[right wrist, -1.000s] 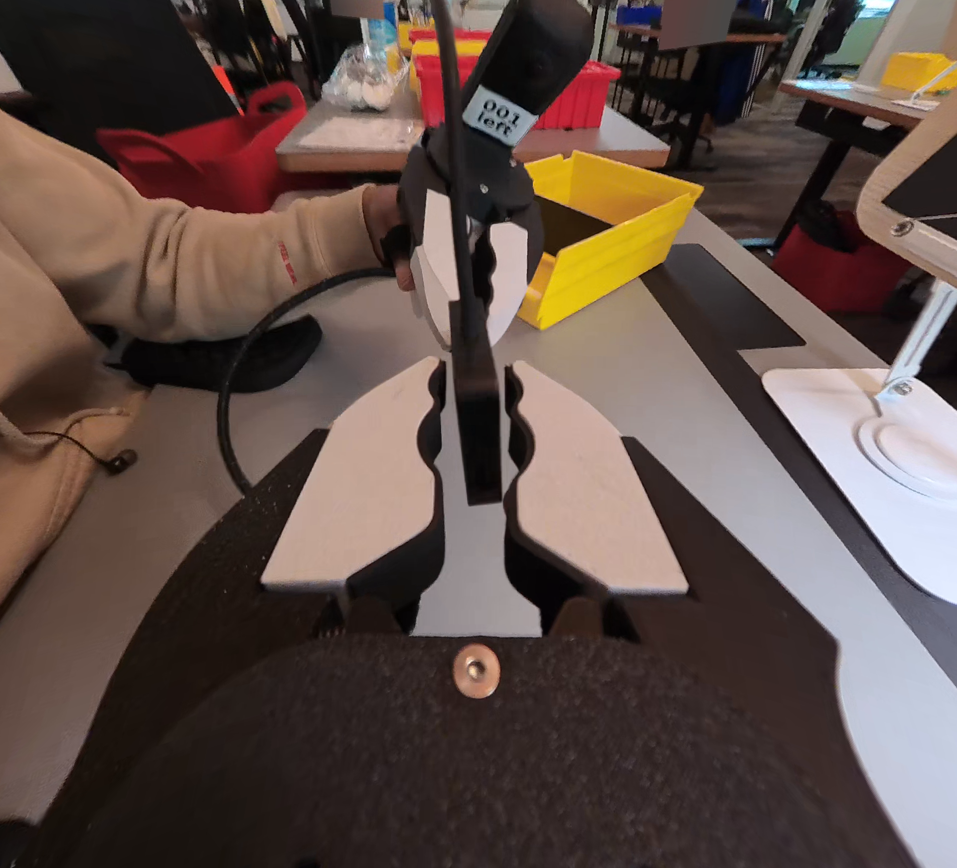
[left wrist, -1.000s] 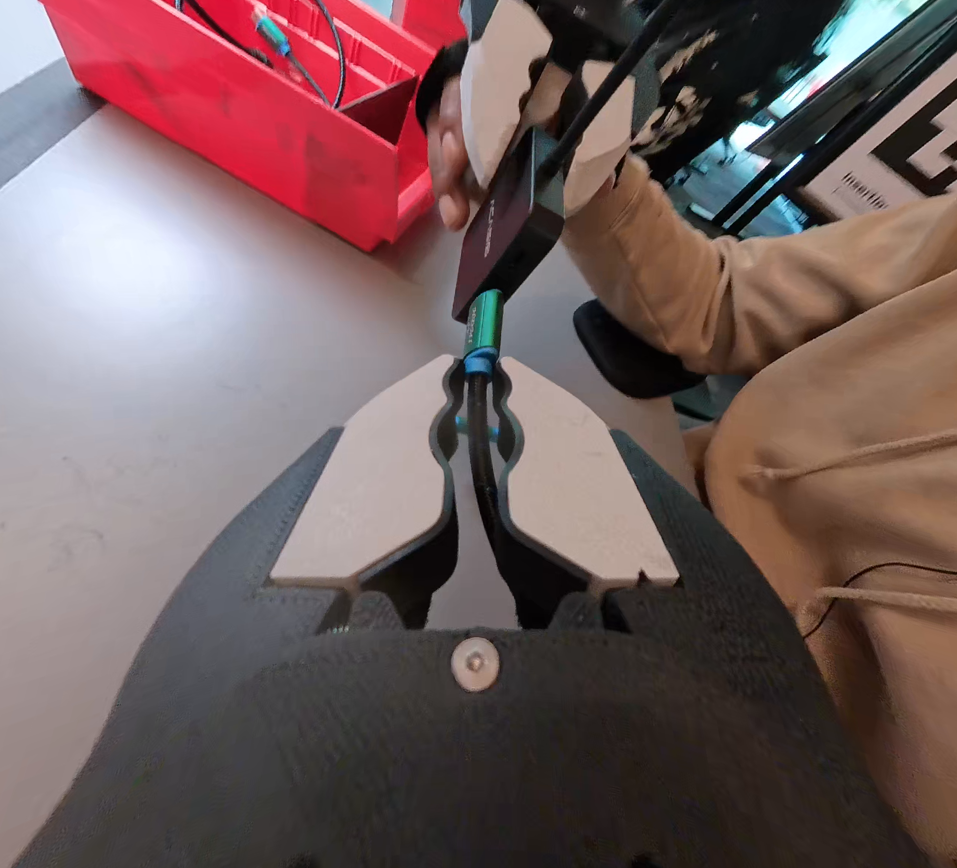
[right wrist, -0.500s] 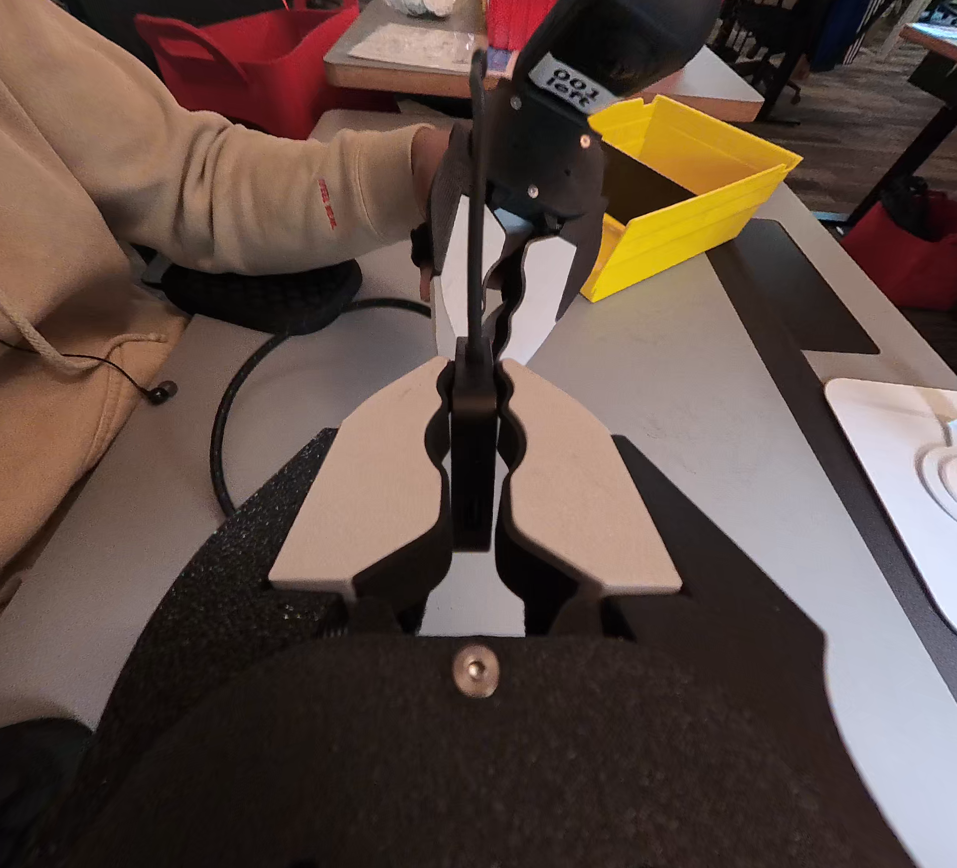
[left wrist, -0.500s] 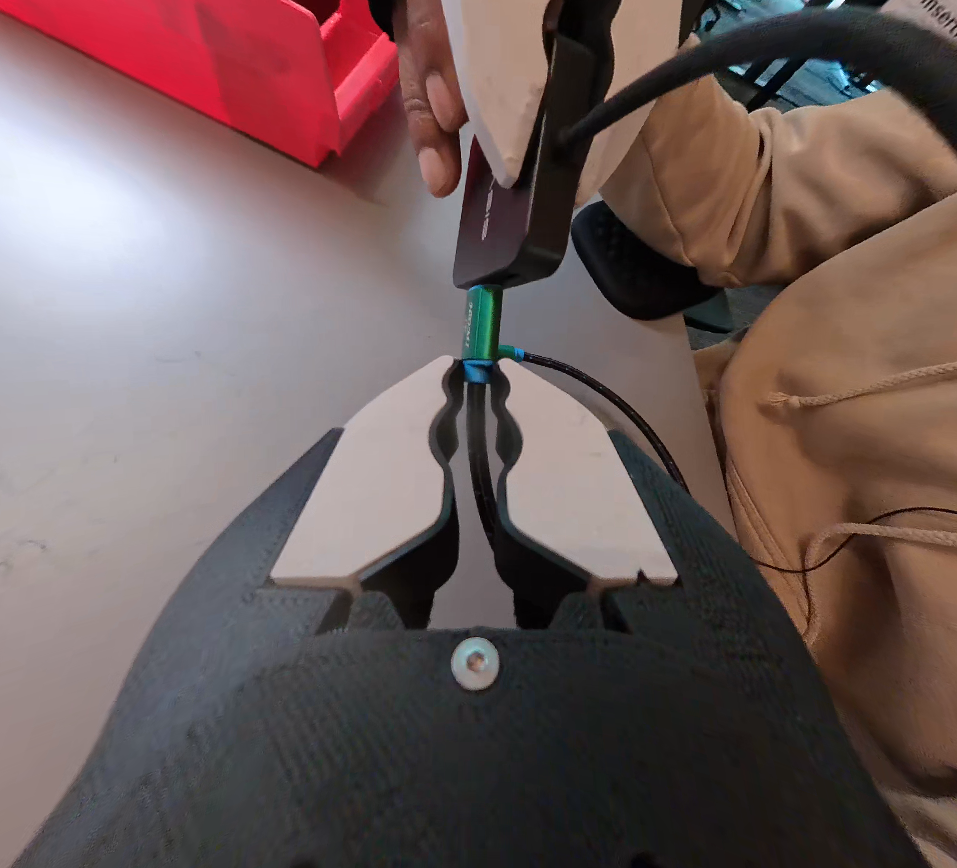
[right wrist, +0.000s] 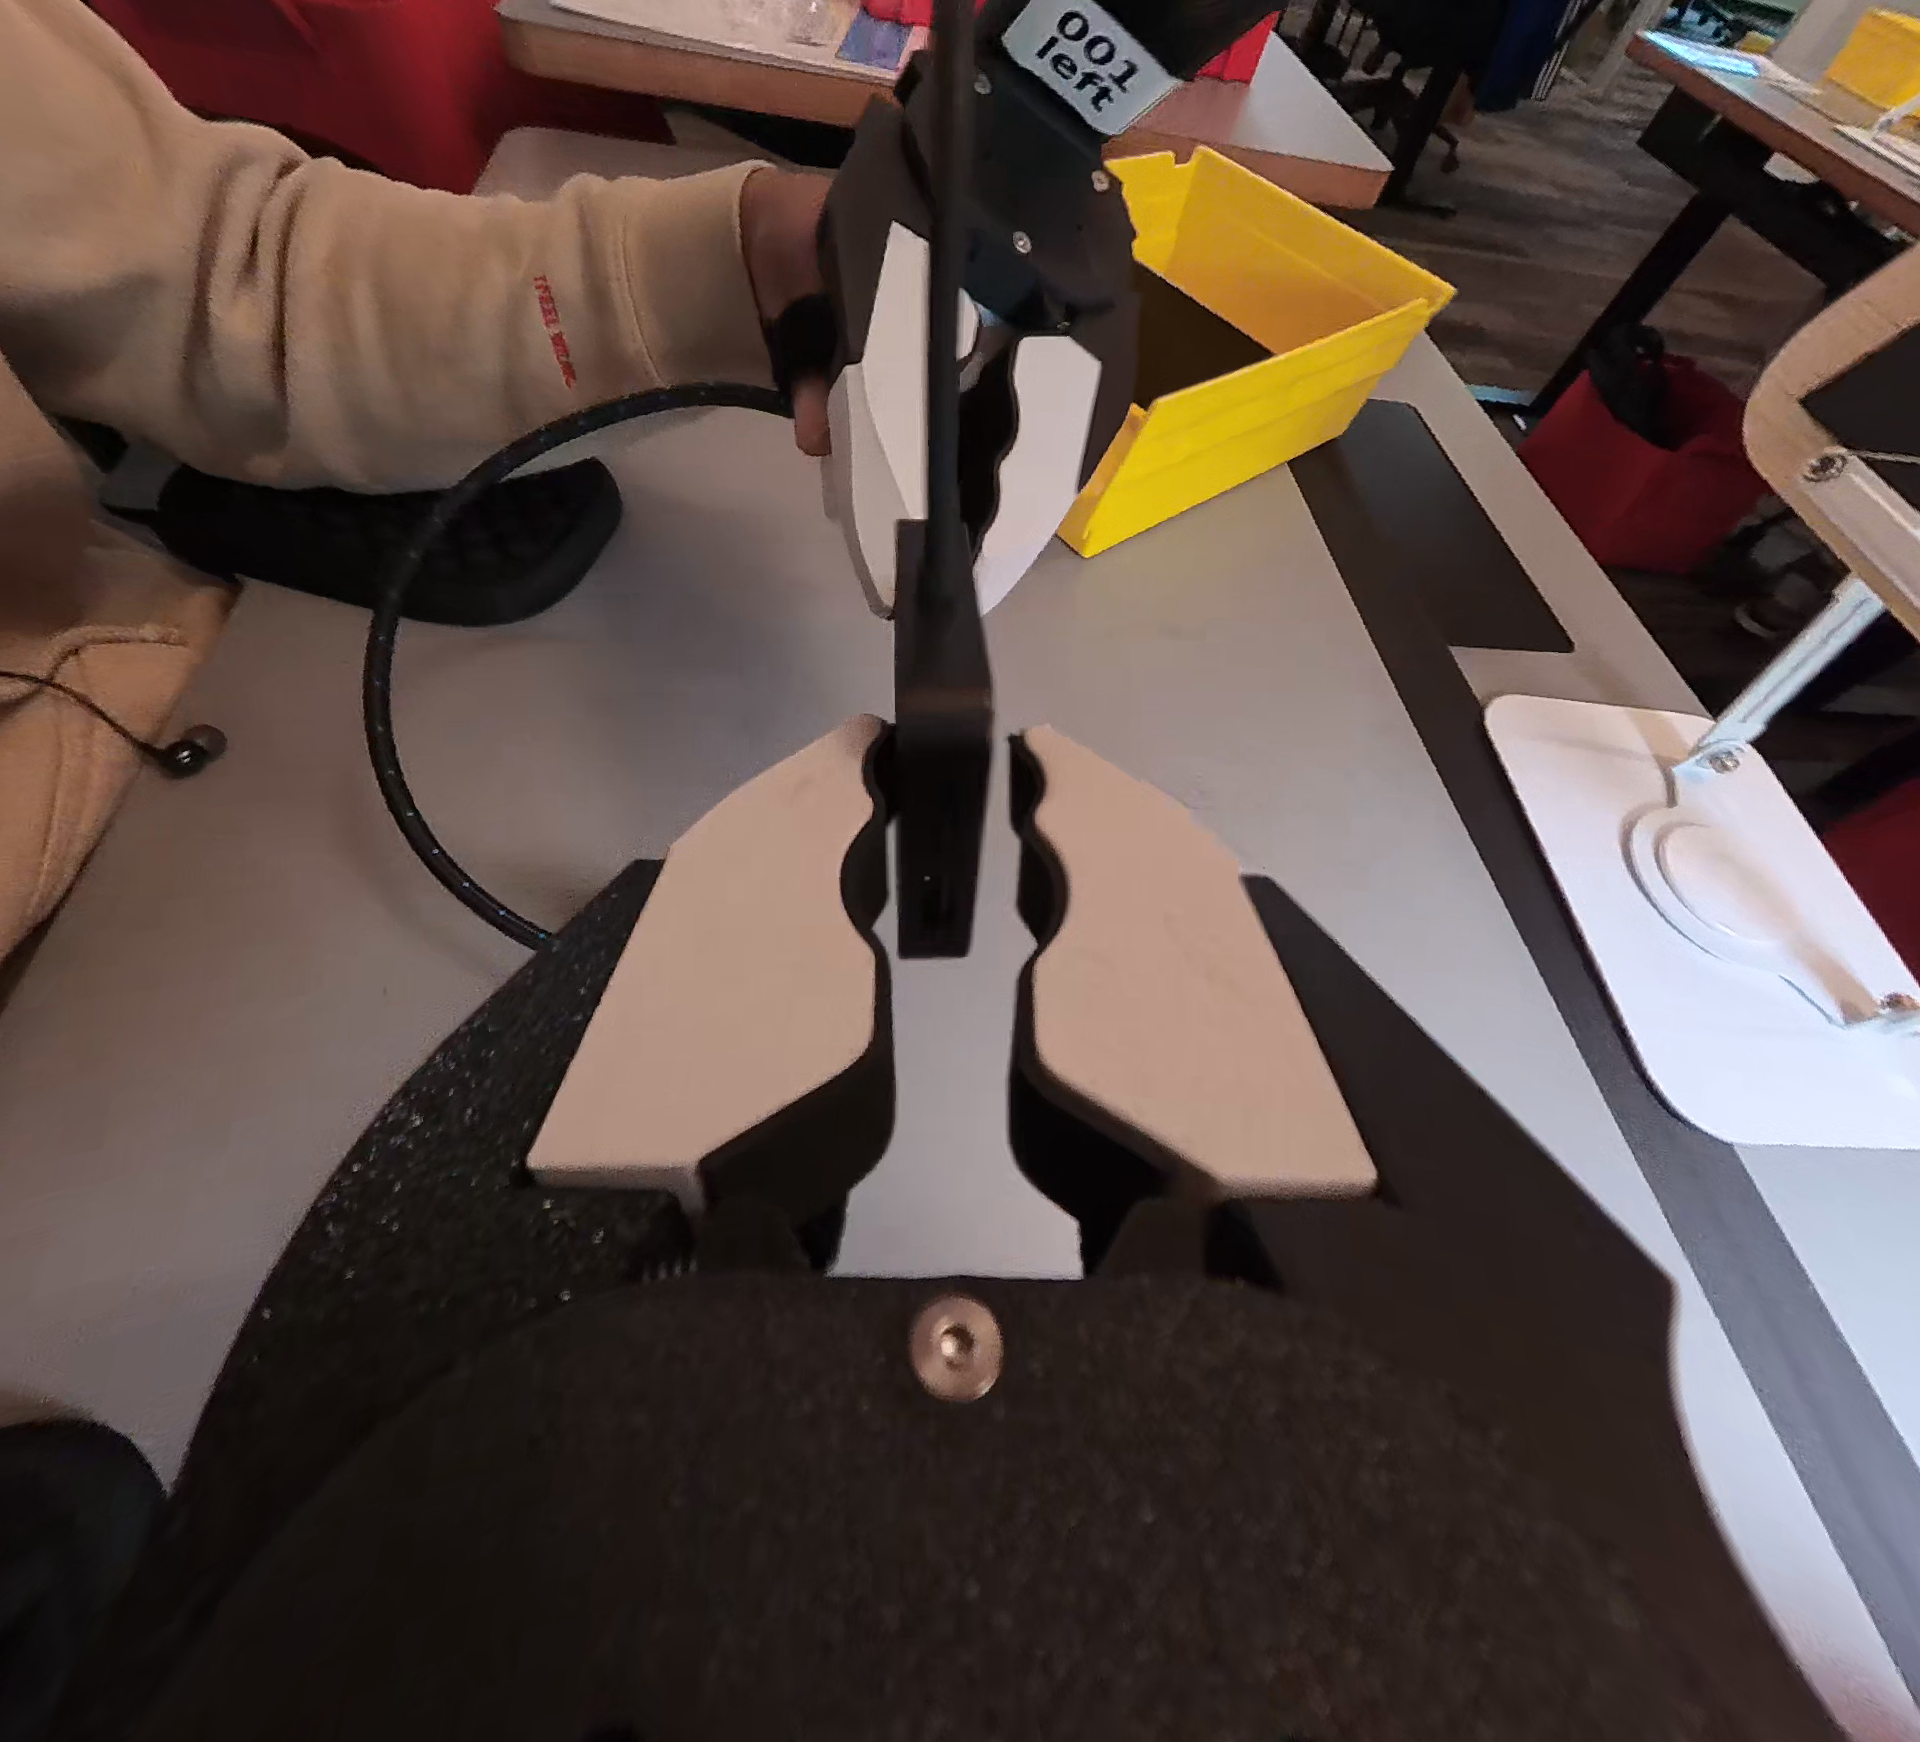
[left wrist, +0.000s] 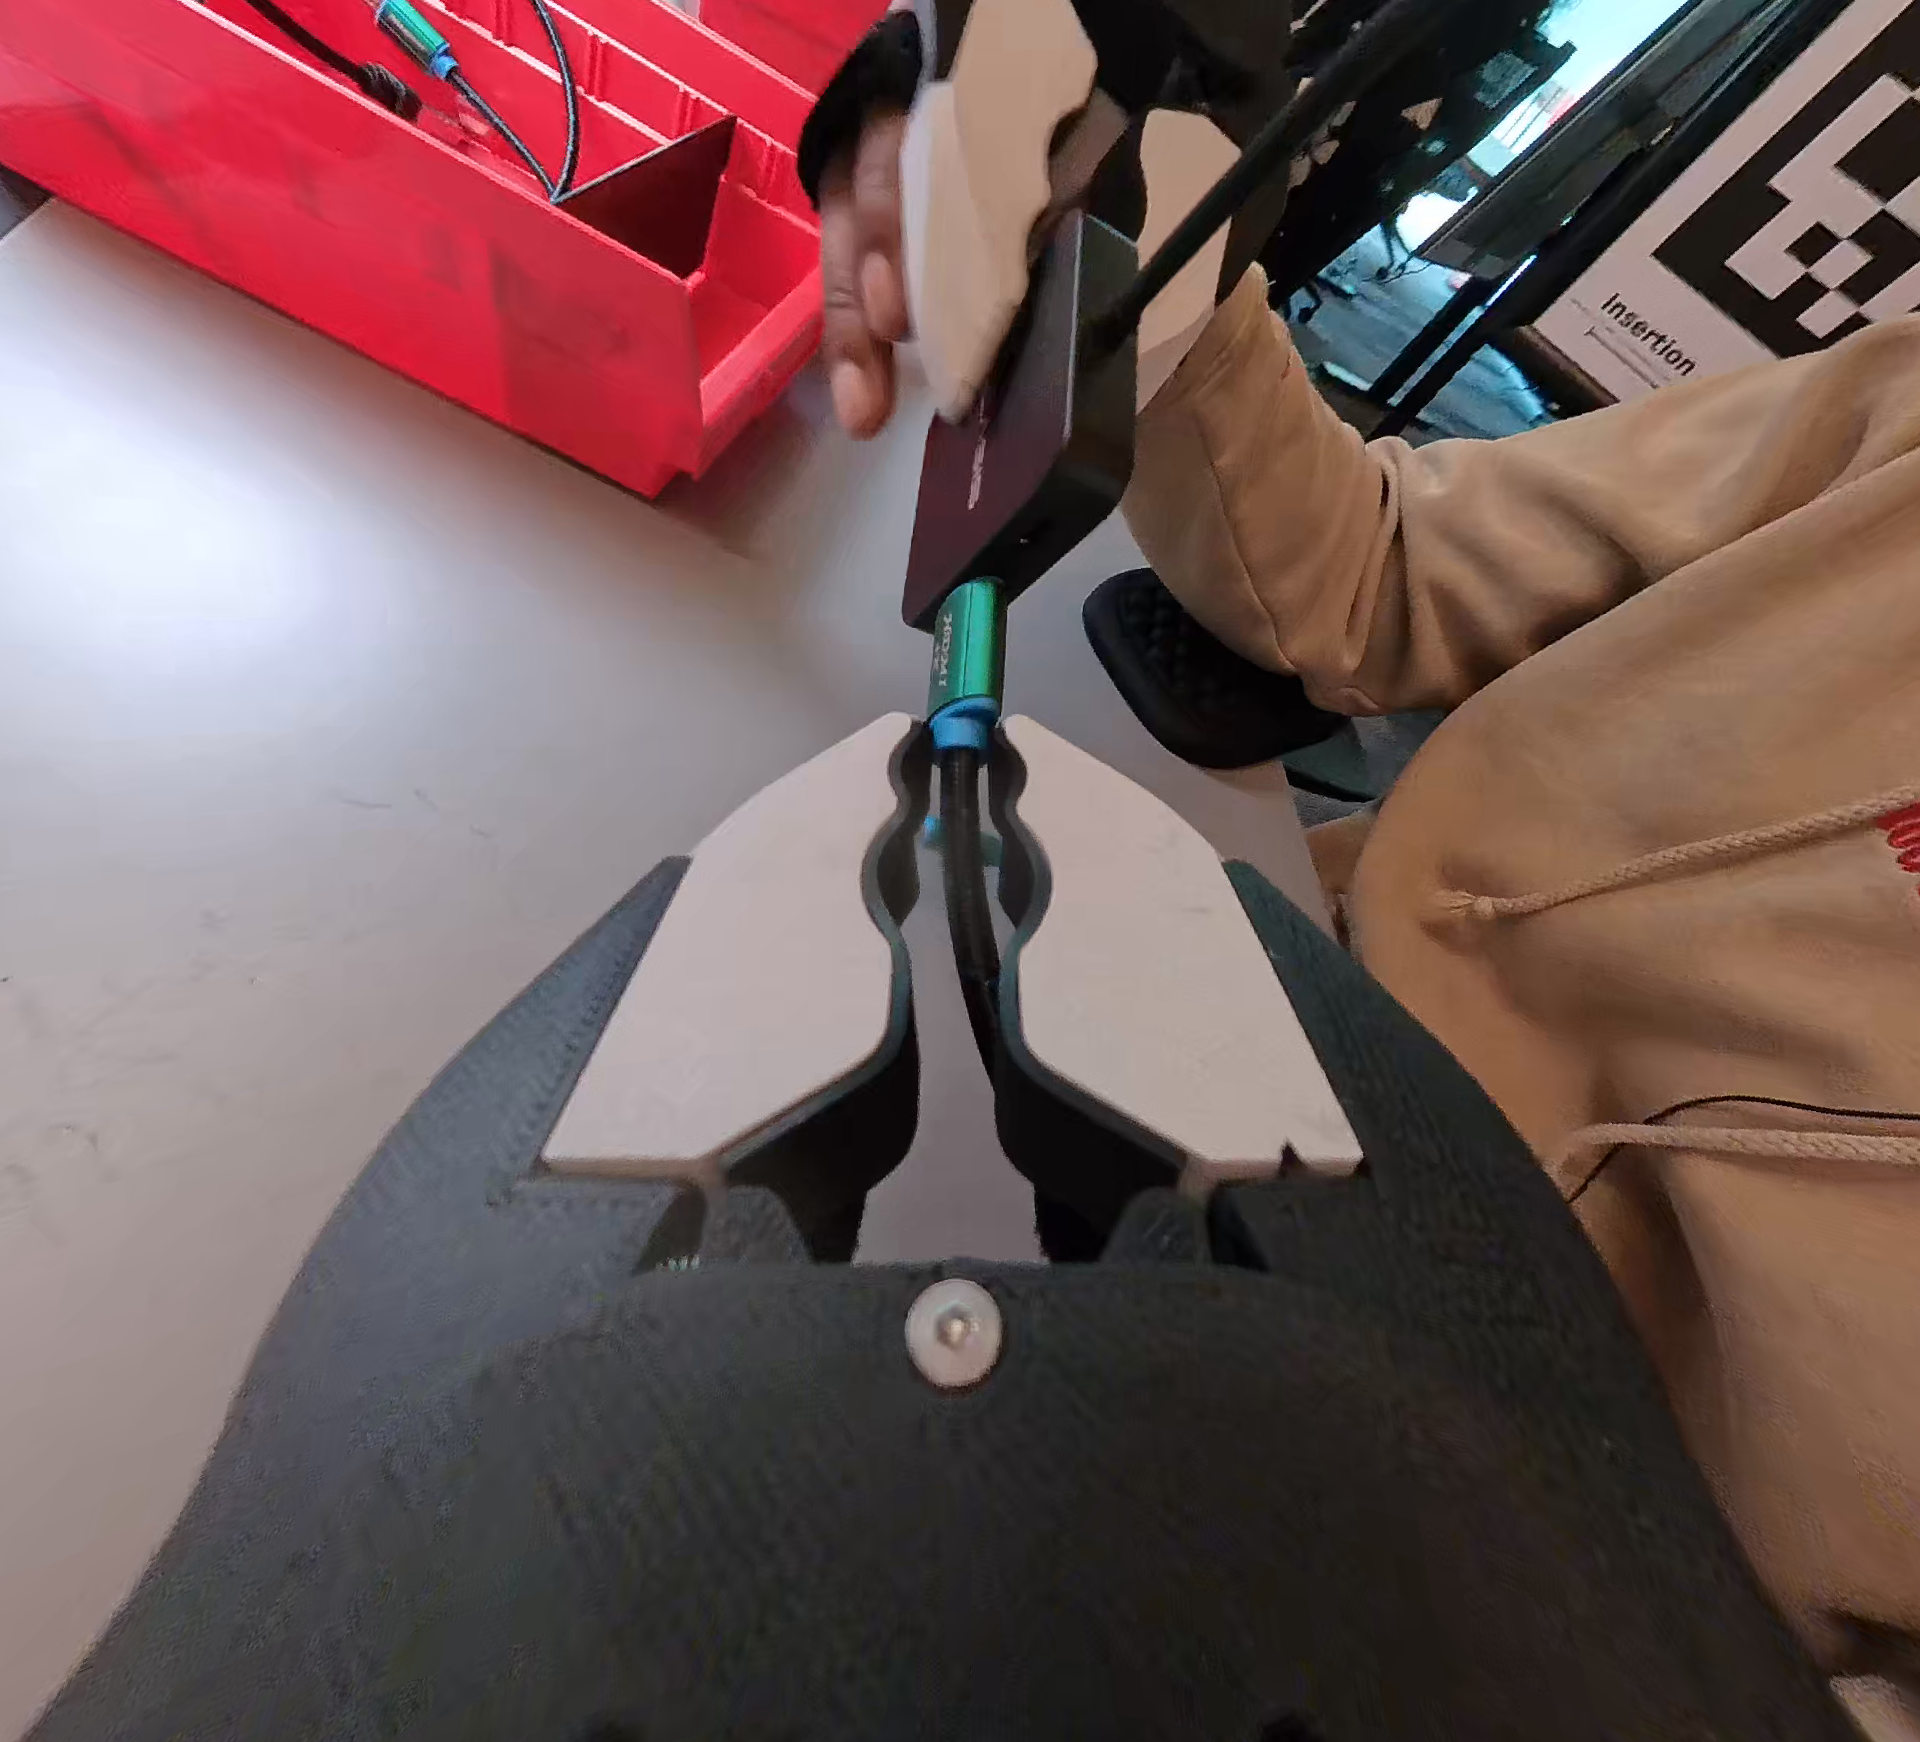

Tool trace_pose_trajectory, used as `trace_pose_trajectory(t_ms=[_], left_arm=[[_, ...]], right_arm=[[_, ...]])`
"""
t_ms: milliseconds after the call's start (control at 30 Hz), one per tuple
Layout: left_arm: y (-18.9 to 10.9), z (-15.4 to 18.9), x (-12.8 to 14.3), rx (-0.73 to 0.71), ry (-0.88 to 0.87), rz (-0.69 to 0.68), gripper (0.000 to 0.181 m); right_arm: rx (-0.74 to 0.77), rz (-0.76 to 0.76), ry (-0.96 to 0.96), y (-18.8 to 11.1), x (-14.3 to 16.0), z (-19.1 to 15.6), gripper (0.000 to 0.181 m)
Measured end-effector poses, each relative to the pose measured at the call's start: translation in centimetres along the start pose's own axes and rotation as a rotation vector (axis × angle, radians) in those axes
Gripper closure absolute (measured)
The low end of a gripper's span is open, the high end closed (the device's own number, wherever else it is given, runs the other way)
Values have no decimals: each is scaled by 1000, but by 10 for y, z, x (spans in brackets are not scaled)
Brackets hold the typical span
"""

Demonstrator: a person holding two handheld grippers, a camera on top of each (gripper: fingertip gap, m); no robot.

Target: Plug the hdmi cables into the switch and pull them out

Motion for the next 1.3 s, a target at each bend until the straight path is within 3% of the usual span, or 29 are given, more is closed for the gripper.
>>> trace_pose_trajectory(t_ms=[67,167,300,433,533,633,733,833,967,1067,1167,1300], left_arm=[[-3,4,-2,-15,31,1,170],[-17,11,-12,-4,50,127,166],[-51,11,-22,-153,116,310,161],[-74,16,-28,-238,147,390,161],[-74,22,-30,-275,189,382,161],[-67,24,-31,-273,204,366,162],[-60,23,-30,-276,207,334,163],[-55,23,-28,-282,213,312,163],[-53,19,-26,-308,214,277,163],[-52,14,-22,-335,197,232,162],[-51,9,-19,-361,183,188,161],[-54,5,-17,-397,181,155,160]], right_arm=[[-13,-20,-24,2,-5,-4,167],[25,-25,-93,-6,-20,-9,168],[157,-52,-159,-44,-50,0,168],[373,-100,-208,-104,-87,19,168],[602,-181,-255,-146,-108,36,168],[828,-310,-282,-178,-110,57,168],[1009,-371,-256,-199,-84,83,168],[1082,-475,-189,-205,-24,107,168],[1014,-706,-80,-193,68,124,167],[928,-953,-61,-186,113,131,166],[842,-1094,-12,-191,133,134,162],[838,-1033,116,-205,112,134,143]])
Point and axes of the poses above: each gripper's, where its closed fingertips meet, y out along the fingers, x out of its underside, z = x × y across the jaws, the point moved 10 cm from there along -y, back along the fingers, and after that the axes turned 6 degrees about z, right-handed, at the moved point
